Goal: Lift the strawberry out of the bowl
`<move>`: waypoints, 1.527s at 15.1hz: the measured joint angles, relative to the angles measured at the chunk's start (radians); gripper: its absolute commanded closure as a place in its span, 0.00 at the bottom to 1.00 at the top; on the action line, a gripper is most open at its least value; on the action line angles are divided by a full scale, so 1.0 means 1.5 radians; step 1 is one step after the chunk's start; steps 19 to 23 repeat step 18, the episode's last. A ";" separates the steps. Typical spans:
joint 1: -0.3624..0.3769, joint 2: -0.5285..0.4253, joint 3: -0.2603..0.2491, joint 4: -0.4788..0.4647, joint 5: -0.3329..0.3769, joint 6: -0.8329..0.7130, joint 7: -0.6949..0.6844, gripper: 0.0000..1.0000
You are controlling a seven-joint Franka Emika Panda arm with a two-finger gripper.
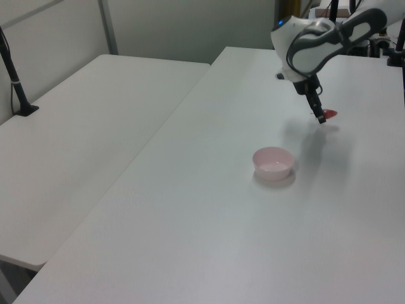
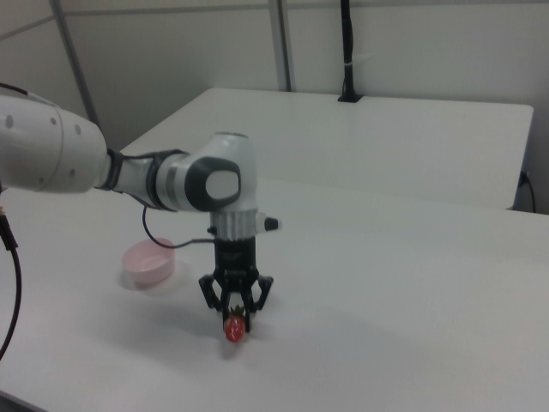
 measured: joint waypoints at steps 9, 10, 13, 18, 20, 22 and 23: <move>0.003 0.001 0.002 0.021 -0.003 -0.008 0.013 0.00; 0.003 -0.007 0.005 0.038 -0.003 -0.015 0.030 0.00; 0.005 -0.058 0.041 0.117 -0.003 -0.048 0.137 0.00; -0.008 -0.134 0.151 0.210 -0.003 -0.154 0.324 0.00; -0.008 -0.134 0.151 0.210 -0.003 -0.154 0.324 0.00; -0.008 -0.134 0.151 0.210 -0.003 -0.154 0.324 0.00; -0.008 -0.134 0.151 0.210 -0.003 -0.154 0.324 0.00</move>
